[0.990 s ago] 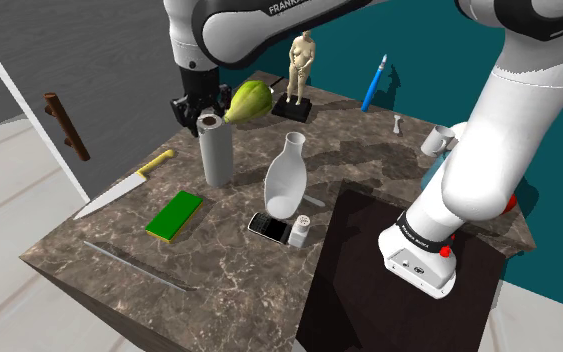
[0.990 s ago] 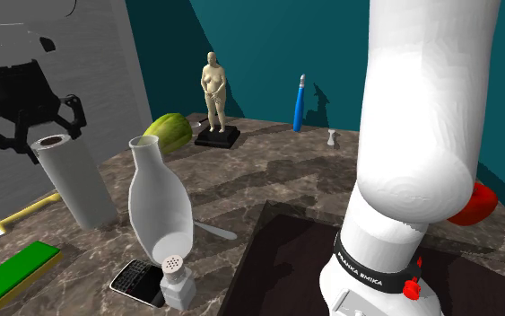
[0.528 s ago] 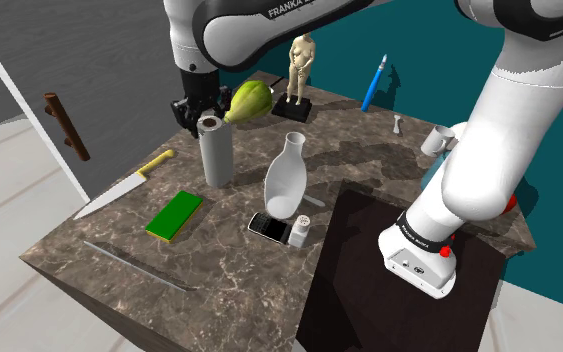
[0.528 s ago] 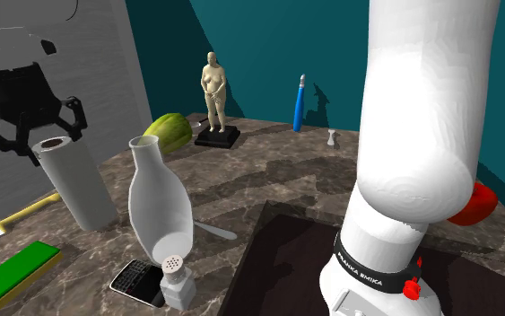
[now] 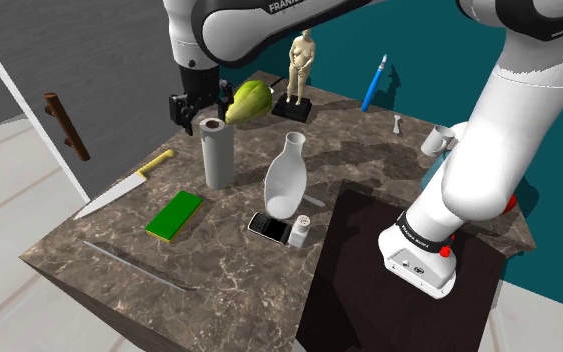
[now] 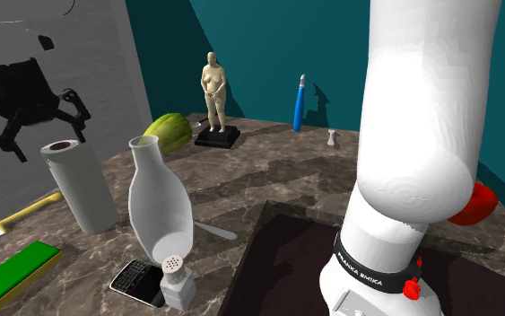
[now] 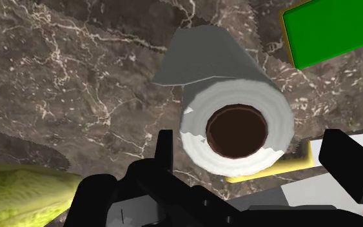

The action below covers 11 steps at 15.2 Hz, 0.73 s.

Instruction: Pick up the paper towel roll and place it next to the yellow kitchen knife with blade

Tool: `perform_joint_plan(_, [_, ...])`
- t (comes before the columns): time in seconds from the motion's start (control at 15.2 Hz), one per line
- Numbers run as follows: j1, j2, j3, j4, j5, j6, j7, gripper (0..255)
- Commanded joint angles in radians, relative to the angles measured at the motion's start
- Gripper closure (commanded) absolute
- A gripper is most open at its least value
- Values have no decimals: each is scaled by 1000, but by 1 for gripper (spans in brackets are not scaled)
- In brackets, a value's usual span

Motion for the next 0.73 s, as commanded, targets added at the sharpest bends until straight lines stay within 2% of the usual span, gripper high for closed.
perform_joint_plan(0.0, [-1,-17,3,28,11,-44,-8,0])
perform_joint_plan(0.13, [0,-33,7,69,22,-98,-16,0])
perform_joint_plan(0.66, [0,-33,7,69,22,-98,-16,0])
